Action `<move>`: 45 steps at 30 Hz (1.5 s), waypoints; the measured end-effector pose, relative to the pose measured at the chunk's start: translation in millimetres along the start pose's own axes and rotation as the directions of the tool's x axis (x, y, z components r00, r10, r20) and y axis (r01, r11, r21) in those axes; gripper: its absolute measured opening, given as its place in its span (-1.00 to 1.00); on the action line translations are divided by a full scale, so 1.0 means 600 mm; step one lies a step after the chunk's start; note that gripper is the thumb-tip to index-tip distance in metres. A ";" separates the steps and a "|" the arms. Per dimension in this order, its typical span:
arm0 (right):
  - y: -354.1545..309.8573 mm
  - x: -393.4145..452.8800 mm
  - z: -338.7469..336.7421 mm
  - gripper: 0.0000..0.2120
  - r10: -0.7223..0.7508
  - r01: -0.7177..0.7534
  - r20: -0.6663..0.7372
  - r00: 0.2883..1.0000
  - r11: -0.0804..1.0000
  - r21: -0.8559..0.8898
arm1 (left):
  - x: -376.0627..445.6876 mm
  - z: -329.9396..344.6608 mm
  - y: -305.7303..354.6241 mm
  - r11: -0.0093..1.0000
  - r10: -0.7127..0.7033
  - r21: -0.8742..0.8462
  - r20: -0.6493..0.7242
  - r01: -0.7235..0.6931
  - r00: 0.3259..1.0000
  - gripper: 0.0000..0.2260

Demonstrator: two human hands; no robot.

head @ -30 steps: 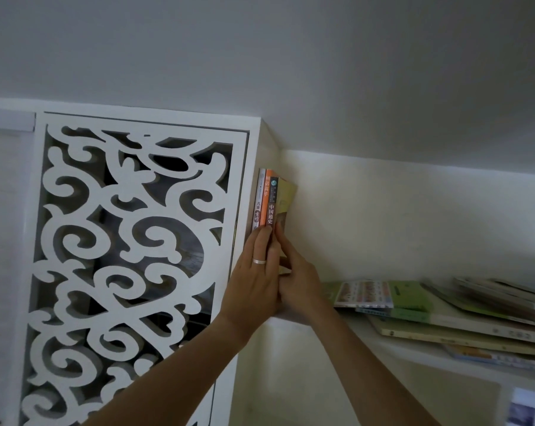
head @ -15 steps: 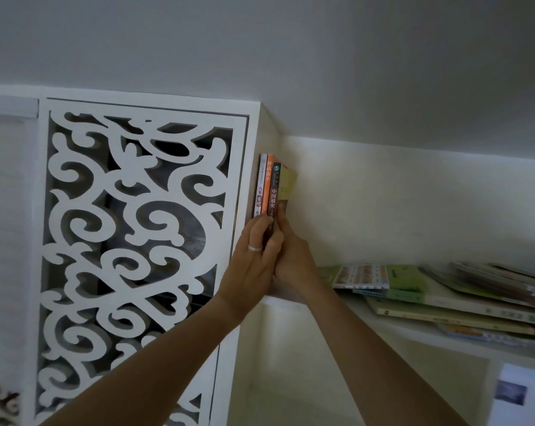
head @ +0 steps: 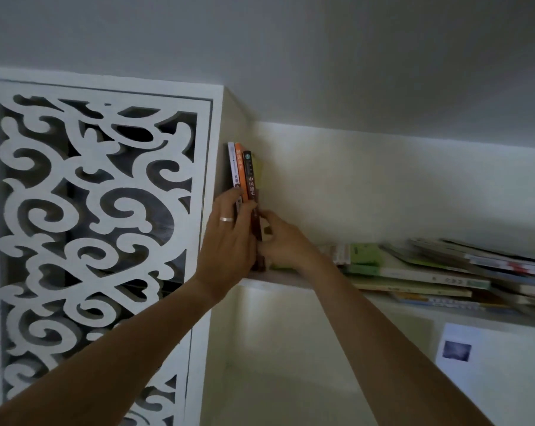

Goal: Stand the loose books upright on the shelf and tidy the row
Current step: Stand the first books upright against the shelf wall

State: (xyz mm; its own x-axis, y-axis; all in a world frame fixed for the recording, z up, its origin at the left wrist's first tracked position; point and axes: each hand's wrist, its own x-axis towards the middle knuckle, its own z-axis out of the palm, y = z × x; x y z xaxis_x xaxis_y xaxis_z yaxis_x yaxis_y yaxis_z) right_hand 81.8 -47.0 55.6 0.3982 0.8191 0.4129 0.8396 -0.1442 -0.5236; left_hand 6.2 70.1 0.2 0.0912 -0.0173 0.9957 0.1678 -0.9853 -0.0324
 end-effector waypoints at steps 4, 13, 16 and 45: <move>0.057 -0.012 -0.078 -0.73 0.129 -0.225 -0.364 0.922 0.946 -0.235 | 0.013 0.036 0.055 0.978 0.207 -0.069 0.241 -0.196 0.948 -0.80; 0.184 -0.074 -0.118 -0.58 0.112 -0.436 -0.784 0.611 0.874 -0.215 | 0.033 0.113 0.111 0.991 0.013 0.066 0.822 -0.118 0.570 -0.74; 0.192 -0.068 -0.102 -0.59 -0.005 -0.225 -0.878 0.478 0.966 -0.128 | 0.046 0.111 0.098 0.987 -0.092 0.158 0.688 -0.025 0.720 -0.83; 0.108 -0.031 -0.040 -0.75 -0.050 -0.018 -0.138 0.989 0.892 -0.452 | 0.028 0.072 0.106 0.783 -0.221 0.586 0.577 -0.210 0.786 -0.65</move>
State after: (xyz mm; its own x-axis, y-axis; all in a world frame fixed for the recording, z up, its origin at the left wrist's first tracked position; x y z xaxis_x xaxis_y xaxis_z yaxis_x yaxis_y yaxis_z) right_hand 137.6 -85.1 31.8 0.4029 0.7409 0.5373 0.9086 -0.3944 -0.1375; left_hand 60.9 14.2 10.9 0.6009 0.3021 0.7401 0.6874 -0.6678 -0.2855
